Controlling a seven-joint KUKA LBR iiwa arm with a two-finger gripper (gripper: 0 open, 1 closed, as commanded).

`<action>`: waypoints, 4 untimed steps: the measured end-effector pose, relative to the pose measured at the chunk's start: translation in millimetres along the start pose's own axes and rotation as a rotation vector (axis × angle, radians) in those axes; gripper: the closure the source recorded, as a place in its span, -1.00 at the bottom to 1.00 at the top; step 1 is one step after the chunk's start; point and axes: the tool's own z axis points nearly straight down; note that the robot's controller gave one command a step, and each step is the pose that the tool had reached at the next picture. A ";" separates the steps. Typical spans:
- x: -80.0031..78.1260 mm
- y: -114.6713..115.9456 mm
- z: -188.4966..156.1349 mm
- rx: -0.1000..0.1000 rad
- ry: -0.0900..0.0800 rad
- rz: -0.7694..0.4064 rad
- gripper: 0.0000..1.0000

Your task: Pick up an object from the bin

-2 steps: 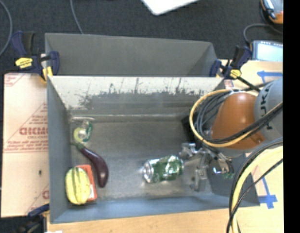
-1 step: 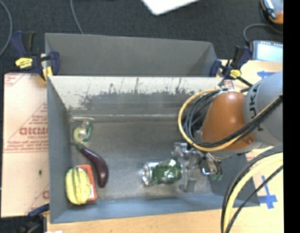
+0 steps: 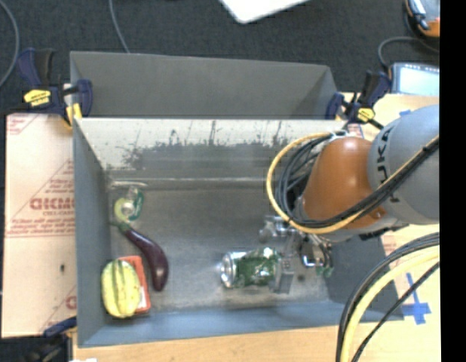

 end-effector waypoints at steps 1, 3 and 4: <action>8.3 20.6 26.1 0.002 0.008 -0.184 -1.00; 13.1 48.9 40.1 0.002 0.002 -0.287 1.00; 13.0 48.8 40.2 0.002 0.002 -0.289 1.00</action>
Offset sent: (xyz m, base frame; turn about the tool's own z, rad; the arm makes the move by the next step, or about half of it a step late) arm -0.0182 0.0526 -0.0408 -0.2054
